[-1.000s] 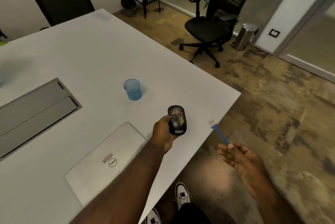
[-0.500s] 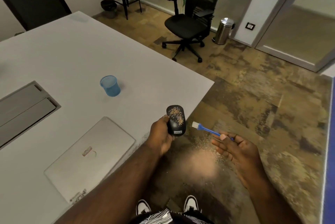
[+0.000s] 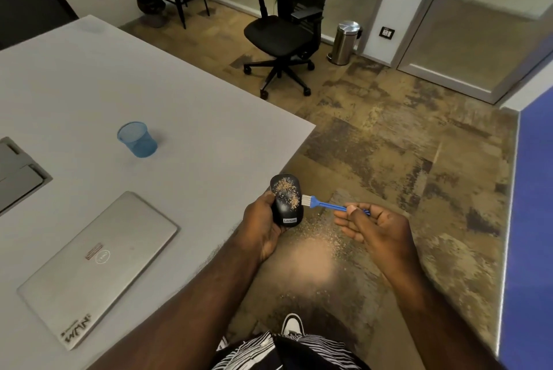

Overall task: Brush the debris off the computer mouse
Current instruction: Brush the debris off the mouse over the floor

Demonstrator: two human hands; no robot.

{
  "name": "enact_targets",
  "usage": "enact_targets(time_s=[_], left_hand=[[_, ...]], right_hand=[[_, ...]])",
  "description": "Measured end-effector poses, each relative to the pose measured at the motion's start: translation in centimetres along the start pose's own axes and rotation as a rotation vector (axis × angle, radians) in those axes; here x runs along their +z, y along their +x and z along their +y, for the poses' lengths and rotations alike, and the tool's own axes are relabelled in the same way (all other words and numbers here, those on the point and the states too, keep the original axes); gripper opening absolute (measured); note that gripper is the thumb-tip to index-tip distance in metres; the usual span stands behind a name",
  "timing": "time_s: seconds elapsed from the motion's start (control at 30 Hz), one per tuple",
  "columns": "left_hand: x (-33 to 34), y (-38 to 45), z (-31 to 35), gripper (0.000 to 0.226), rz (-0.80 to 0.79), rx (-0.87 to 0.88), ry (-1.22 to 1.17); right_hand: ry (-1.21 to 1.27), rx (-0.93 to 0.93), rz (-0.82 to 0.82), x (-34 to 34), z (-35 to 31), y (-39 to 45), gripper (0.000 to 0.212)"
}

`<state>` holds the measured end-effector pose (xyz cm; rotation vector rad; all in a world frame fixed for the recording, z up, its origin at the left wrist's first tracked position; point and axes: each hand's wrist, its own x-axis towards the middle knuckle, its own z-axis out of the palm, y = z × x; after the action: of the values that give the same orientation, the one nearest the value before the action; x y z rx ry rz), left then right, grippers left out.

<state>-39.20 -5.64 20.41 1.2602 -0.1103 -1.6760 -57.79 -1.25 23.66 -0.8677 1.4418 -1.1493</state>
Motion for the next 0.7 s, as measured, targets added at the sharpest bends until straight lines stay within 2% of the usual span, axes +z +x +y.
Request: enact_targets(time_s=[0.3,0.53,0.7], left_hand=[[1.7,0.0,-1.4,0.030,-0.036,0.007,0.033],[2.8,-0.1,-1.5,0.029,-0.057,0.003,0.044],[3.4,-0.1,-1.7,0.031,-0.067,-0.003,0.077]], right_hand=[[-0.016,0.016,0.006,-1.9,0.2,1.1,0.010],[0.027,-0.001,0.091,-2.8,-0.5,1.5,0.012],[0.005,0.013,0.046,-2.7,-1.0,1.6,0.010]])
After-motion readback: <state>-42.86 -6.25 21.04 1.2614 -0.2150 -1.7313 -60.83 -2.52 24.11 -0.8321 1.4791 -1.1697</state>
